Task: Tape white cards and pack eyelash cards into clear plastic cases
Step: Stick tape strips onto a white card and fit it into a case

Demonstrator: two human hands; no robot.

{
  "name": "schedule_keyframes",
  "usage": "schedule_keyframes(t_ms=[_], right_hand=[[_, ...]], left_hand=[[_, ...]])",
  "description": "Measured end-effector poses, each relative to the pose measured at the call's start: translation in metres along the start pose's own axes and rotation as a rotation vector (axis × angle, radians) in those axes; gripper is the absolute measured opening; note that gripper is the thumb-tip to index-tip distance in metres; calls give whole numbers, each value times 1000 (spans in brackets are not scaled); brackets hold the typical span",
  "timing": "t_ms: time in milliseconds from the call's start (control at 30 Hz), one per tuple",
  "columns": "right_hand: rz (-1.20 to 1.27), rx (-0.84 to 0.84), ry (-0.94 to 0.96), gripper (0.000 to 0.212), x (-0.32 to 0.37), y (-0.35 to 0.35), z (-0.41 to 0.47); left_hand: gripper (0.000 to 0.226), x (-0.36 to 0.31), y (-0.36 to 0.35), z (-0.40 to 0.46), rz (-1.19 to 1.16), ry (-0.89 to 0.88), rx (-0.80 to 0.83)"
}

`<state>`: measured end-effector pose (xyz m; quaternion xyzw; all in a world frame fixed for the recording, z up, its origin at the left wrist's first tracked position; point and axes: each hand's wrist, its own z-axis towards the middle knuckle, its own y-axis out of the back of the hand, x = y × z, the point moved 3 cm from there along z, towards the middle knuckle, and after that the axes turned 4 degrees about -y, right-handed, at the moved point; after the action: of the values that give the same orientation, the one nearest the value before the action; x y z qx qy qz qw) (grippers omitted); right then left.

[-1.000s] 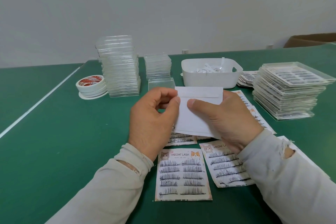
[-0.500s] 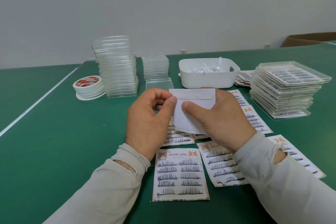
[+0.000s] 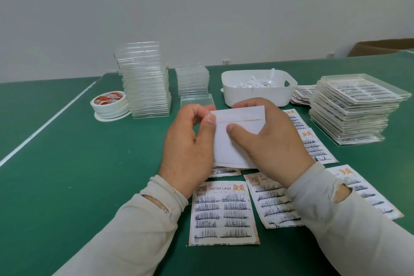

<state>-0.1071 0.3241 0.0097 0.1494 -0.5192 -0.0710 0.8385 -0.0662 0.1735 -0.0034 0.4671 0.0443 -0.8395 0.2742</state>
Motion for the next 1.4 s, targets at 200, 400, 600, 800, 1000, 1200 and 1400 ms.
schedule_keyframes(t_ms=[200,400,600,800,1000,1200,1400], right_hand=[[214,-15,-120,16,-10,3,6],[160,1,-53,17,-6,1,4],[73,28,47,24,2,-1,1],[10,51,103,27,6,-2,-4],[-110,19,140,25,7,-4,-7],[-225,-2,142,27,7,-3,-6],[-205,5,80,29,4,-1,-4]], left_hand=[[20,0,14,6,88,-24,-116],[10,-4,7,3,-11,68,-81],[7,-1,8,5,-64,130,-96],[10,1,8,6,-32,125,-67],[16,-2,4,5,18,107,-43],[15,-3,3,2,52,39,13],[10,-9,1,0,-183,86,20]])
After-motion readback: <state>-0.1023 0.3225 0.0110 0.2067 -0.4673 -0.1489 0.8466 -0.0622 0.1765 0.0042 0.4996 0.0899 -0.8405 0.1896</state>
